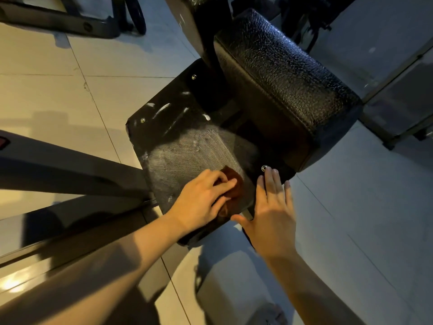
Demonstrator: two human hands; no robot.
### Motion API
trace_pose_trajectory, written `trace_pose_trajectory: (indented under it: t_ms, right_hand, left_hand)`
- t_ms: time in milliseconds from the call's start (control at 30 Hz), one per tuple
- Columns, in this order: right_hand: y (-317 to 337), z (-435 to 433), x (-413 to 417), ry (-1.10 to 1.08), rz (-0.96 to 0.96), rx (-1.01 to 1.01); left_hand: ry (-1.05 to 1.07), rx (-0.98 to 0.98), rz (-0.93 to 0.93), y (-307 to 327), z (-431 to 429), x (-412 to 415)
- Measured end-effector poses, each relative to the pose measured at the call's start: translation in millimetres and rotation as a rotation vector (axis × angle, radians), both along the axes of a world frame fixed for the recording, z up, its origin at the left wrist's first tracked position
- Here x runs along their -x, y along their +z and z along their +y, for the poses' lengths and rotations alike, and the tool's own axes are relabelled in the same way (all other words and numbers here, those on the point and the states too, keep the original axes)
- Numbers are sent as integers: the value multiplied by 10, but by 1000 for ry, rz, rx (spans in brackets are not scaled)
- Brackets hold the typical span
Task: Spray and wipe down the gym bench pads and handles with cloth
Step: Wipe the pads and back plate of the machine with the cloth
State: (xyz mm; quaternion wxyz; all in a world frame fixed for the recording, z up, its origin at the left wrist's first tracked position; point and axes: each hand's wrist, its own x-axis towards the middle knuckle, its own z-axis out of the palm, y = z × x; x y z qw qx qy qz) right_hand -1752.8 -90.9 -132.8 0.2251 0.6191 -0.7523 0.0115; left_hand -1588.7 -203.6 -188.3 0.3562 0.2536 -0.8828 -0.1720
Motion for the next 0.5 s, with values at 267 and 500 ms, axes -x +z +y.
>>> trace_pose_trajectory:
  t_ms: [267, 500]
  right_hand:
    - [-22, 15, -2, 13, -2, 19]
    - [24, -15, -14, -37, 4, -51]
  left_hand:
    - [593, -522, 139, 86, -492, 13]
    - [54, -201, 139, 22, 229, 156]
